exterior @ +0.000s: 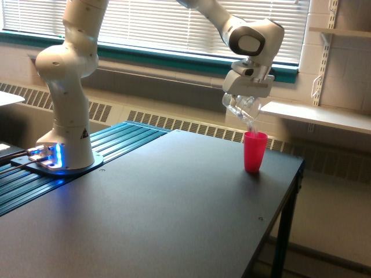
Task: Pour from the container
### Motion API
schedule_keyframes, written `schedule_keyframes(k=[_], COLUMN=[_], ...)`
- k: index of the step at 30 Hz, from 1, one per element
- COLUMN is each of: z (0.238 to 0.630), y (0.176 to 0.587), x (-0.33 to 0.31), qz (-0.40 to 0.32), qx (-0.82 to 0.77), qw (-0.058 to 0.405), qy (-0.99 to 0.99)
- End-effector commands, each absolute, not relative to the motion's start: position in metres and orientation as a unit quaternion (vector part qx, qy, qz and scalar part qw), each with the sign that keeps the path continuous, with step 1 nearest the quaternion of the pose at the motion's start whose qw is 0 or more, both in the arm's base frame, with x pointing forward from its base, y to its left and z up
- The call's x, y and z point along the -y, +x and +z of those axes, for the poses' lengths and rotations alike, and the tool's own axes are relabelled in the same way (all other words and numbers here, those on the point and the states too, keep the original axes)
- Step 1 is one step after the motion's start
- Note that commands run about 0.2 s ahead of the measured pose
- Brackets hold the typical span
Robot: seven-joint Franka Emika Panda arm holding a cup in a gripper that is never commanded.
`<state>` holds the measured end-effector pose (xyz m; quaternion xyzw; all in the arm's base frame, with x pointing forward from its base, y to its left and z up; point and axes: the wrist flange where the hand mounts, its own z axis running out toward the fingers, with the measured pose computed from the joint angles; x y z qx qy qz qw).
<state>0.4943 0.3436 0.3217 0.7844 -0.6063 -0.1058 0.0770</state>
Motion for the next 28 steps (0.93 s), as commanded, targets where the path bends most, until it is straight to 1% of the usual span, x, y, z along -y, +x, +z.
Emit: schedule_keyframes(k=[1, 5, 15, 20, 24, 28], z=[0.313, 0.312, 0.316, 0.322, 0.319, 0.32], y=[0.486, 0.483, 0.486, 0.492, 0.492, 0.495], x=[-0.347, -0.348, -0.351, -0.351, -0.347, -0.344], qz=[-0.115, -0.114, -0.119, -0.095, -0.092, -0.089], qx=[0.604, 0.603, 0.607, 0.61, 0.616, 0.623], qw=[0.089, 0.097, 0.094, 0.084, 0.091, 0.088], qy=[0.783, 0.784, 0.78, 0.783, 0.777, 0.773])
